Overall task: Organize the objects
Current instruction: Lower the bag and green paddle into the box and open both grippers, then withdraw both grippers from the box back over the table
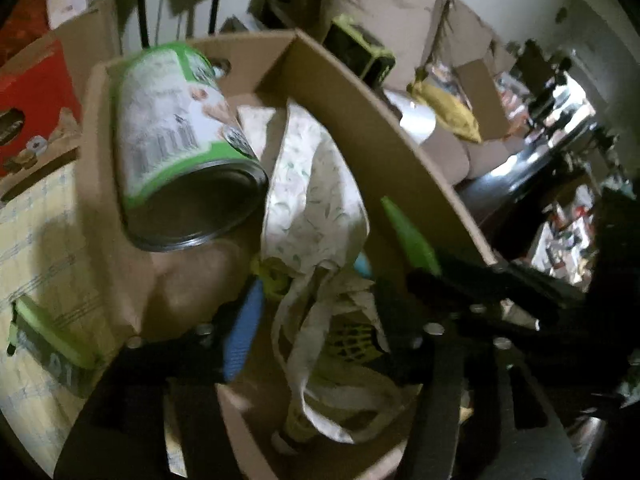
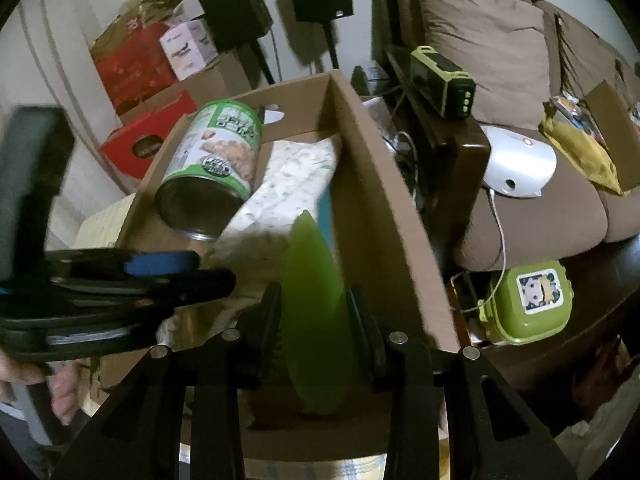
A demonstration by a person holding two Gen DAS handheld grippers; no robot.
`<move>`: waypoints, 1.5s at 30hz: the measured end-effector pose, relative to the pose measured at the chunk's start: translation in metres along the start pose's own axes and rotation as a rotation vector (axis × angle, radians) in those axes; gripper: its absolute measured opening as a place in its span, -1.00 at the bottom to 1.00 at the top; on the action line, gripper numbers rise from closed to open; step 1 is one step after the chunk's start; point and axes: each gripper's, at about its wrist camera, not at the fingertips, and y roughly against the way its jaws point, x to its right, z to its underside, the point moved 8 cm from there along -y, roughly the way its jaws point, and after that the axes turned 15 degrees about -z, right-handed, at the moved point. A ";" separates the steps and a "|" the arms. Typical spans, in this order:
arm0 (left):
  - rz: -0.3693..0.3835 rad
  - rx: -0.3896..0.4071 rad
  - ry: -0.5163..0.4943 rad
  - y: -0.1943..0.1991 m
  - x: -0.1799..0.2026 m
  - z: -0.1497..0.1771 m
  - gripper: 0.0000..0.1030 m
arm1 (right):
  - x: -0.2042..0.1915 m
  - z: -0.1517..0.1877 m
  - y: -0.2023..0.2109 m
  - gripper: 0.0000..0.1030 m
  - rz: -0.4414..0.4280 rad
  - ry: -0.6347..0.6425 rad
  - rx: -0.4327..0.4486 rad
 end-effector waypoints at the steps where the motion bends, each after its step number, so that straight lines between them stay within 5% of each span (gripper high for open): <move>1: 0.006 0.011 0.009 0.007 -0.002 0.002 0.08 | -0.002 0.000 -0.002 -0.34 -0.003 0.008 -0.006; 6: 0.046 0.043 0.052 0.030 -0.014 0.010 0.18 | -0.004 0.005 -0.011 -0.32 0.015 0.019 -0.040; 19: -0.106 0.084 0.109 0.049 -0.086 0.055 0.45 | -0.016 -0.001 0.010 -0.03 0.026 -0.014 0.039; 28: -0.156 0.096 0.188 0.067 -0.136 0.075 0.85 | -0.072 -0.008 0.020 0.27 -0.023 0.075 0.083; 45: -0.242 0.096 0.300 0.086 -0.205 0.112 0.90 | -0.179 0.019 -0.009 0.51 -0.125 0.230 0.036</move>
